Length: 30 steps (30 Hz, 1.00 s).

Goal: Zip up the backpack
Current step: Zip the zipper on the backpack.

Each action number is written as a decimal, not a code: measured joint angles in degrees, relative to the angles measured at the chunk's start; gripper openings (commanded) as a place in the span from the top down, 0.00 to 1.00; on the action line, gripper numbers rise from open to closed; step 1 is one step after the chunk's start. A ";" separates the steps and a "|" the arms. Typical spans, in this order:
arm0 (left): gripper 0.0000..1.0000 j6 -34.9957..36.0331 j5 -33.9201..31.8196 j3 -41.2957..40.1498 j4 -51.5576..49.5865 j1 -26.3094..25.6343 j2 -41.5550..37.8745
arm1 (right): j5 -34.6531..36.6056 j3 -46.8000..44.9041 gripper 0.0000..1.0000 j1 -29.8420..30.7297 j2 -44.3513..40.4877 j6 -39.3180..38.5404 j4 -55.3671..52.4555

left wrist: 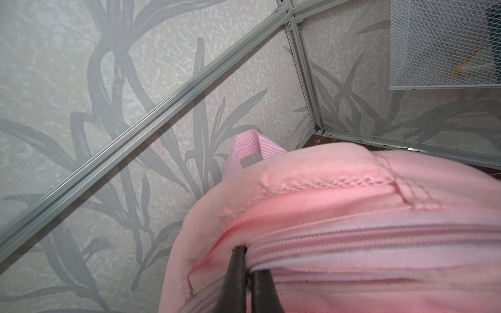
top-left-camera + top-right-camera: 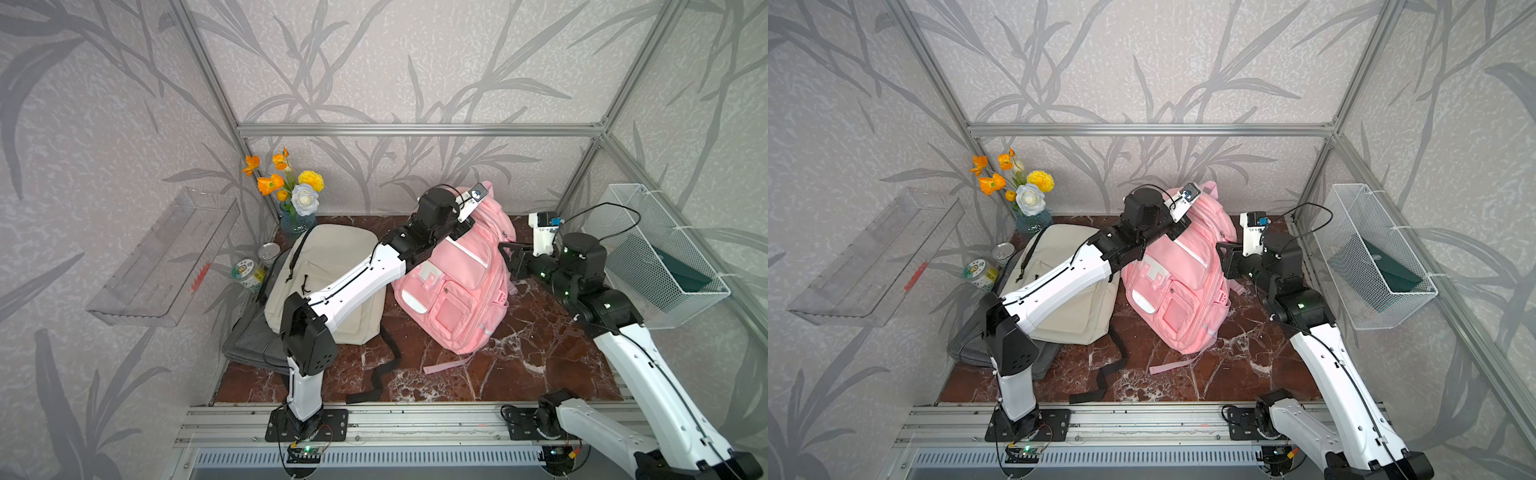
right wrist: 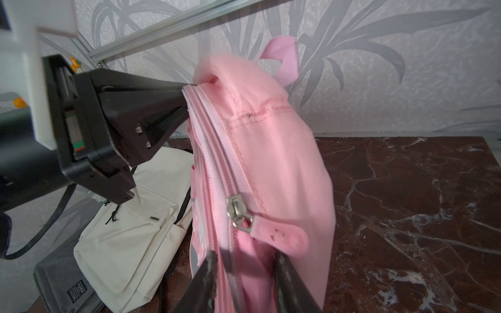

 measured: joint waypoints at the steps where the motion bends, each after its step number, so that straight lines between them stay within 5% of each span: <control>1: 1.00 0.00 -0.31 0.37 -0.48 0.00 0.37 | 0.28 0.00 0.62 0.00 -0.52 -0.42 -0.15; 16: 1.00 -0.24 0.00 1.40 -2.01 -0.15 1.33 | 4.26 -1.46 0.63 -0.22 0.57 -1.84 -0.07; 20: 1.00 -0.52 0.96 0.74 -1.64 -0.15 1.25 | 3.96 -1.40 0.75 -0.31 3.28 -1.60 1.16; 24: 1.00 -0.79 1.03 0.28 -1.77 0.15 1.11 | 3.15 -0.31 0.98 -0.68 6.86 -1.14 1.88; 30: 1.00 -0.90 0.42 0.02 -1.77 0.35 1.09 | -0.09 0.00 1.00 -0.92 7.02 1.14 2.01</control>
